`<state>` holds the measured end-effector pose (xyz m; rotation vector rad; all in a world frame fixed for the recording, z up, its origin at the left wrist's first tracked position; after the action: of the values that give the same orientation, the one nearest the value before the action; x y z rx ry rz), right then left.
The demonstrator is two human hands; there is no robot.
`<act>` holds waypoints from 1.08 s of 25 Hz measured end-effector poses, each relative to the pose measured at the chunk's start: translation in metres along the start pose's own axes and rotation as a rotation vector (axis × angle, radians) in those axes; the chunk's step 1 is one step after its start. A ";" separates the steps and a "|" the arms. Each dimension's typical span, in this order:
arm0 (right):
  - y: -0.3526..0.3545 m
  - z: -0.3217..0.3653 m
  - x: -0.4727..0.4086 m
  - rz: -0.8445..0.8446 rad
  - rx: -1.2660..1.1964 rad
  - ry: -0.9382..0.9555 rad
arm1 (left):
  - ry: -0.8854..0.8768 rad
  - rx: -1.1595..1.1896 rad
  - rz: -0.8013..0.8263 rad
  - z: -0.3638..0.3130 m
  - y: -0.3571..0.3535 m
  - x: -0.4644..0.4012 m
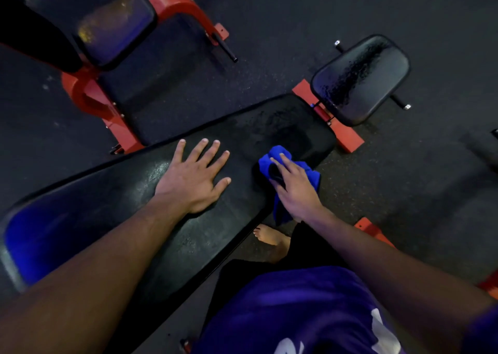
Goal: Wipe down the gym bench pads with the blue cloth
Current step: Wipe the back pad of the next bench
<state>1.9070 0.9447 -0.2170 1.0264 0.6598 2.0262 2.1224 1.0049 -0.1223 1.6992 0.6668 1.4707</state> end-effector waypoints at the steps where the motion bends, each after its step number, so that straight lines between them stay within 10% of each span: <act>1: 0.003 -0.009 -0.009 0.004 0.011 0.014 | 0.006 -0.004 0.006 0.000 0.001 0.000; 6: 0.032 -0.051 -0.078 0.084 -0.019 -0.285 | -0.007 0.003 0.054 0.002 0.009 -0.004; 13: 0.006 0.083 -0.086 0.052 0.112 0.155 | -0.012 0.053 0.035 0.042 0.011 -0.052; 27: 0.006 0.009 -0.227 -0.002 0.099 -0.369 | -0.023 0.092 0.030 0.053 0.000 -0.059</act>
<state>2.0004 0.7590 -0.3080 1.4117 0.5657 1.7501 2.1630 0.9458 -0.1576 1.8010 0.7092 1.4582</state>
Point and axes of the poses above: each hand's wrist, its own x-axis away from the middle knuckle, its own y-axis out of the back of the hand, z = x × y, the point moved 6 cm from there along -x, towards the middle knuckle, and after that the axes turned 12 degrees about -y, right-handed, at the moved point
